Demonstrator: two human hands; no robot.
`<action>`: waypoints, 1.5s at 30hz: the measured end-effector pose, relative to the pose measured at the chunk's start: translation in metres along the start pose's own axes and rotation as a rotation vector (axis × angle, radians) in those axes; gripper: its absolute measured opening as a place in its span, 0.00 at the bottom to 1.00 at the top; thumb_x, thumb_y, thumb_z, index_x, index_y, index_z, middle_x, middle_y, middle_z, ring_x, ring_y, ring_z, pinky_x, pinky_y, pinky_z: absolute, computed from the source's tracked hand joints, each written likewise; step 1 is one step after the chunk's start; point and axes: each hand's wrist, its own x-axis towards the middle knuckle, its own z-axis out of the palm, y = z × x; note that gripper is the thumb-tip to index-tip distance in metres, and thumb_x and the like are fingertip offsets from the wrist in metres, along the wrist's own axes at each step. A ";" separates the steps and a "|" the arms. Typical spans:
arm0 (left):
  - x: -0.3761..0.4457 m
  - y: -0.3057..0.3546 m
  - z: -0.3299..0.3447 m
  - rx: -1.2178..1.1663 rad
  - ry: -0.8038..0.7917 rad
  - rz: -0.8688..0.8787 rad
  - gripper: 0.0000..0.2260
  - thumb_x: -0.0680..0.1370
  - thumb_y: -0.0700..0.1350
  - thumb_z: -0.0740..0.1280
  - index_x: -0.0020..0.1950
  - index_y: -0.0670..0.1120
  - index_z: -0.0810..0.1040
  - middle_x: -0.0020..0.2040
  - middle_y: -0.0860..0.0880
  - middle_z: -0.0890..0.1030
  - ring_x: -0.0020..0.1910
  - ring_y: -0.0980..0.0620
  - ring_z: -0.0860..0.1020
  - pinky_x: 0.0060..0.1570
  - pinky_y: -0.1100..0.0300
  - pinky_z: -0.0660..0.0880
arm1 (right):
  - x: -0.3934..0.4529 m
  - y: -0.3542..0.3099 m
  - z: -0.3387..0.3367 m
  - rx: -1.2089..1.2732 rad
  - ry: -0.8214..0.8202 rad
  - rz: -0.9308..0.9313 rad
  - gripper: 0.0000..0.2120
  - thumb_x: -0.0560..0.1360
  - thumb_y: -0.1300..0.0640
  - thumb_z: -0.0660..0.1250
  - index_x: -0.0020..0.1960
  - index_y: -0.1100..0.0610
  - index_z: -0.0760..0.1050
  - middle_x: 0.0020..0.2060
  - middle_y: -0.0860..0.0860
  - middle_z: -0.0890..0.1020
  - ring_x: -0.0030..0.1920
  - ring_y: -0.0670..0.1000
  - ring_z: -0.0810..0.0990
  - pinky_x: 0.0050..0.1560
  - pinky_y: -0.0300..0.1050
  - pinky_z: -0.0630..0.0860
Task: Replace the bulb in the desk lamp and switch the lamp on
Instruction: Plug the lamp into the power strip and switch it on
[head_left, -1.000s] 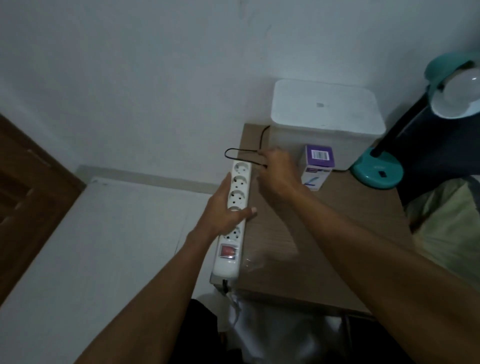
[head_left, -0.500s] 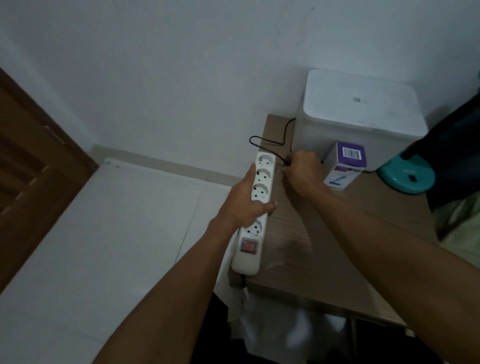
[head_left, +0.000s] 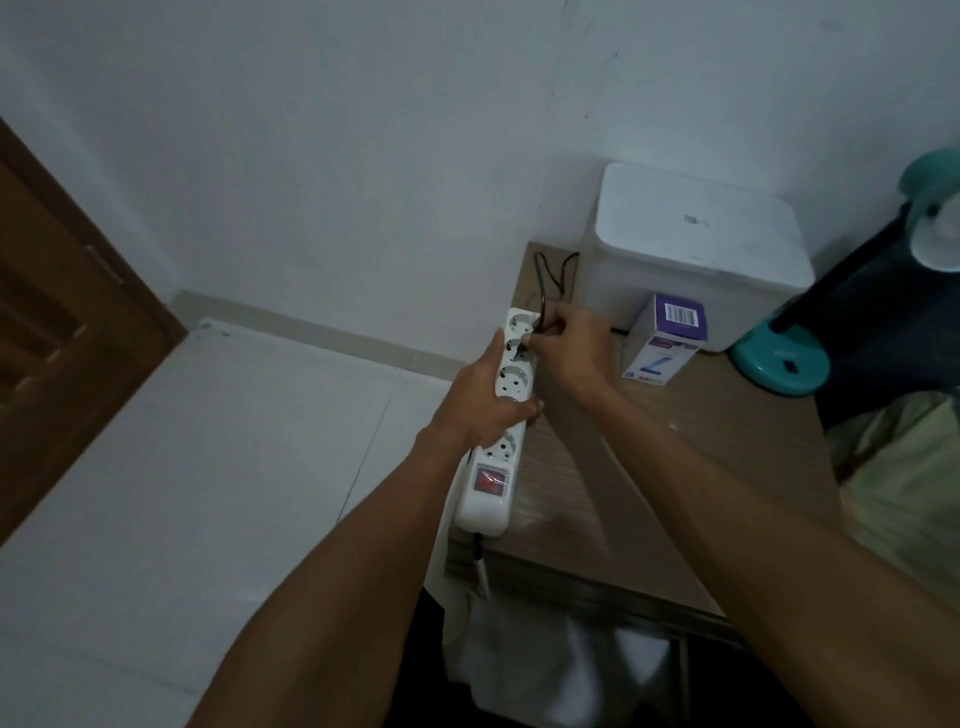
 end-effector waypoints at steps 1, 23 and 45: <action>0.001 0.000 0.000 0.000 -0.001 0.000 0.52 0.72 0.50 0.79 0.85 0.56 0.46 0.62 0.49 0.82 0.54 0.51 0.83 0.53 0.52 0.82 | -0.002 0.001 0.002 -0.023 0.001 -0.020 0.12 0.70 0.65 0.76 0.36 0.54 0.76 0.35 0.49 0.82 0.34 0.41 0.78 0.34 0.32 0.72; 0.006 -0.003 0.001 0.051 -0.015 0.003 0.52 0.72 0.52 0.79 0.85 0.54 0.47 0.67 0.46 0.80 0.59 0.47 0.82 0.56 0.51 0.82 | 0.000 0.004 0.019 -0.288 -0.003 -0.062 0.04 0.71 0.59 0.77 0.39 0.56 0.82 0.36 0.54 0.84 0.38 0.53 0.83 0.41 0.50 0.81; -0.027 0.121 0.191 0.519 -0.057 0.514 0.21 0.86 0.49 0.58 0.78 0.42 0.69 0.78 0.40 0.71 0.79 0.44 0.65 0.77 0.59 0.50 | -0.076 0.174 -0.193 -0.460 0.182 0.060 0.21 0.82 0.51 0.61 0.69 0.63 0.73 0.63 0.61 0.80 0.61 0.60 0.78 0.61 0.51 0.76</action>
